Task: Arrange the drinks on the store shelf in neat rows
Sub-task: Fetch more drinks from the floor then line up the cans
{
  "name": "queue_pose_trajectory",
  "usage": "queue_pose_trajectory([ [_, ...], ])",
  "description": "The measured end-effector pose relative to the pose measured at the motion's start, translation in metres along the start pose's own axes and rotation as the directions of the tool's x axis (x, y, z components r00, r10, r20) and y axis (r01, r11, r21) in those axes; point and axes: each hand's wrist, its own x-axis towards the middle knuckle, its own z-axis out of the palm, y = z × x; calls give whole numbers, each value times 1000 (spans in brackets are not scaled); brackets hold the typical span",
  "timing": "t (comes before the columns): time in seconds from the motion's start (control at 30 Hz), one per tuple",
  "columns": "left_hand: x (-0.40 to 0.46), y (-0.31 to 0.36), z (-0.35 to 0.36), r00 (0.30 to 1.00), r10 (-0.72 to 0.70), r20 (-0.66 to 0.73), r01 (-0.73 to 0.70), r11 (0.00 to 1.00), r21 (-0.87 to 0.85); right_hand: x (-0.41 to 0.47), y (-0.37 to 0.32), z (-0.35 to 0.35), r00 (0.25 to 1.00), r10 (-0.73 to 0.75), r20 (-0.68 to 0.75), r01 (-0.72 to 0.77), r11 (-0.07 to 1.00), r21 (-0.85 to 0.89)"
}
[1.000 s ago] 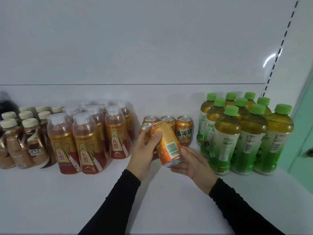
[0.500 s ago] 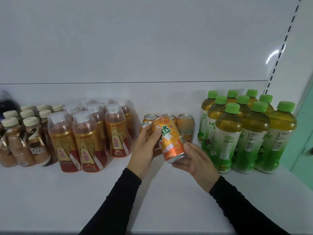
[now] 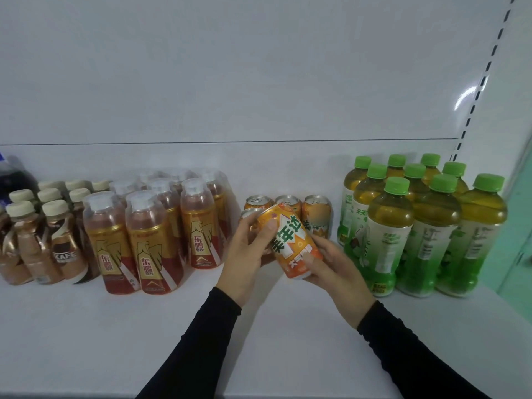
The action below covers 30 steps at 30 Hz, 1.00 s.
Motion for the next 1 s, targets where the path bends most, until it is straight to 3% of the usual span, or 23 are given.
queue_pose_trajectory([
  [0.07,0,-1,-1,999,-26,32,26,999,-28,0,-1,1,997,74,15,-75,991,115],
  [0.17,0,-1,-2,998,-49,27,50,997,-55,-2,0,1,992,123,33,-126,986,107],
  [0.33,-1,-1,-1,999,-35,-21,34,998,-53,-6,-1,6,999,-19,46,30,962,-272],
  [0.4,-1,-2,-1,999,-32,-19,31,999,-40,-5,3,5,999,-37,26,43,947,-319],
  [0.47,-1,-1,-2,1000,-23,-1,23,999,-39,-4,3,2,999,-40,33,47,971,-236],
  [0.6,0,1,-1,998,-50,37,53,995,-80,-2,2,0,993,69,93,-80,990,120],
  [0.67,-1,0,0,998,-55,38,58,996,-67,-3,1,0,986,111,126,-130,979,158],
  [0.77,-2,0,0,999,-34,12,35,998,-59,-3,1,1,993,92,77,-97,993,65],
  [0.9,-2,0,1,999,6,-40,-8,999,-51,-5,-1,2,1000,-19,15,22,963,-270],
  [1.0,-2,-1,2,998,35,-56,-37,999,-28,-5,-1,1,999,-41,-17,36,967,-252],
])
